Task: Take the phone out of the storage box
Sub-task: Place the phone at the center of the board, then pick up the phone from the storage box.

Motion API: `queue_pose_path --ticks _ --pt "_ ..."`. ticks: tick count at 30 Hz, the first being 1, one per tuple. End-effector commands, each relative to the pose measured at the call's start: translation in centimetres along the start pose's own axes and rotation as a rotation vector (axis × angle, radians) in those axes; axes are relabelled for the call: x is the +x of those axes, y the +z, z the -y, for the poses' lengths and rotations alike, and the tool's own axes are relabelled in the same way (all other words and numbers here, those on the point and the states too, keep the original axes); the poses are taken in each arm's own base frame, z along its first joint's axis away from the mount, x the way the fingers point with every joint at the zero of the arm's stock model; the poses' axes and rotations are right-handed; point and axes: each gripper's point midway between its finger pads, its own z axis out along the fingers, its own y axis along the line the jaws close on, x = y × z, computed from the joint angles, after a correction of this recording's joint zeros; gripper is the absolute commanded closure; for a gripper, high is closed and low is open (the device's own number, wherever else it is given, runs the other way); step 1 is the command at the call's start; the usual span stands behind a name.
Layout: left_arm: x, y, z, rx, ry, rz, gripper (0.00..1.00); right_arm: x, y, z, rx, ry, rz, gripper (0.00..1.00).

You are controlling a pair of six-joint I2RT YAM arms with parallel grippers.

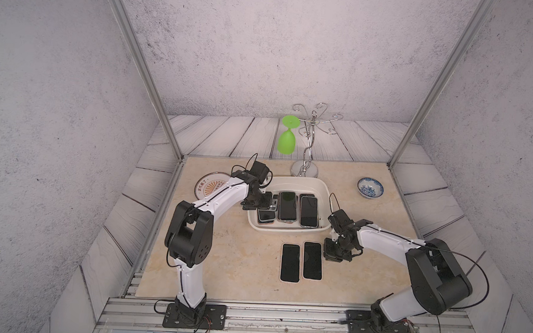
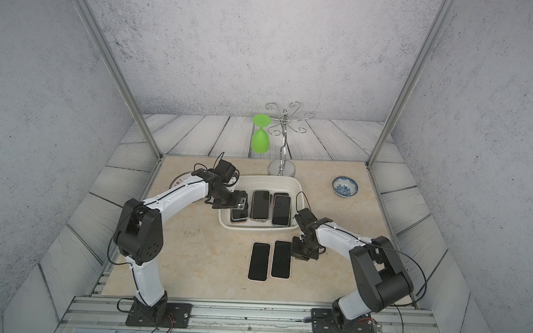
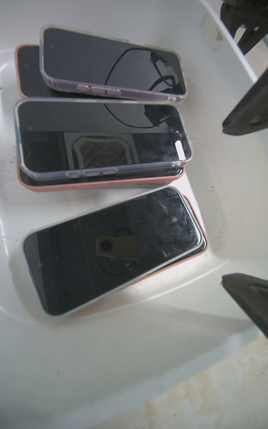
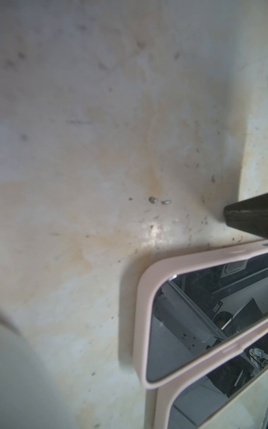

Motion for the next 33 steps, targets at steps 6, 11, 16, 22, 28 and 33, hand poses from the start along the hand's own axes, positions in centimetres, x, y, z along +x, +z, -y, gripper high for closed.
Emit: queue_pose_path --ticks 6,11,16,22,28,33 --pt "-0.6 2.0 -0.7 -0.068 -0.009 -0.027 0.00 2.1 1.0 -3.3 -0.114 -0.172 -0.054 1.00" --pt "-0.8 2.8 -1.1 -0.106 -0.015 -0.050 0.00 2.1 0.8 -3.2 -0.103 -0.184 -0.043 0.98" --pt "-0.7 2.5 -2.1 -0.168 -0.024 -0.050 0.01 2.6 -0.1 -1.8 -0.055 -0.181 -0.012 0.91" --pt "-1.3 2.2 -3.0 -0.233 -0.025 -0.044 0.02 2.9 -2.5 -0.5 -0.006 -0.180 0.044 0.67" --pt "-2.2 3.9 -3.5 -0.272 0.006 -0.087 0.02 2.9 -6.7 -2.1 -0.066 -0.240 0.108 0.55" --pt "-2.4 6.0 -3.9 -0.292 0.000 -0.126 0.02 1.7 -10.0 -4.5 -0.128 -0.324 0.169 0.49"
